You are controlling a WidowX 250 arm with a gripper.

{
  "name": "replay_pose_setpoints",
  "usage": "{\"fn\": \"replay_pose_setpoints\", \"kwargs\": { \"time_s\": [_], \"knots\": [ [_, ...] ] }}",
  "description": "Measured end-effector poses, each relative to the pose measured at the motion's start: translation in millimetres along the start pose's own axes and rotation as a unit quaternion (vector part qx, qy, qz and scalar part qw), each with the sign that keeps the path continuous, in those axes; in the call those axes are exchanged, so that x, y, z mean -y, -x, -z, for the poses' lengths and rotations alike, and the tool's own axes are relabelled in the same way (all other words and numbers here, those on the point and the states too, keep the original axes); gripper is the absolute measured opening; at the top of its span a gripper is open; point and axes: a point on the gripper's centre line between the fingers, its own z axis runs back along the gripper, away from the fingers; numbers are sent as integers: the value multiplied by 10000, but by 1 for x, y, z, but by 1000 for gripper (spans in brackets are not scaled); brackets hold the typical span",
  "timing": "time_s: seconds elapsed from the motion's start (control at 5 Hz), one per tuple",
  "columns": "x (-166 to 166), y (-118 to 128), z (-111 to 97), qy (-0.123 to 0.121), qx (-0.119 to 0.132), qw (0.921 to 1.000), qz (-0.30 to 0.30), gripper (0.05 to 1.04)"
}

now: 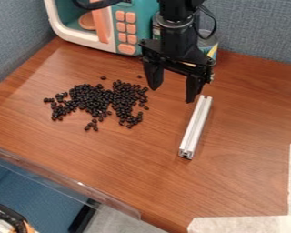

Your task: Sweep into pile

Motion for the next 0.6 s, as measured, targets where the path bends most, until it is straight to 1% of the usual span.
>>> {"fn": "replay_pose_setpoints", "kwargs": {
  "time_s": [0.2, 0.4, 0.6],
  "knots": [
    [0, 3, 10, -9, -146, 9999, -48, 1000],
    [3, 2, 21, -116, -26, 9990, -430, 1000],
    [8, 0, 35, -156, -22, 9980, -611, 1000]
  ]
}}
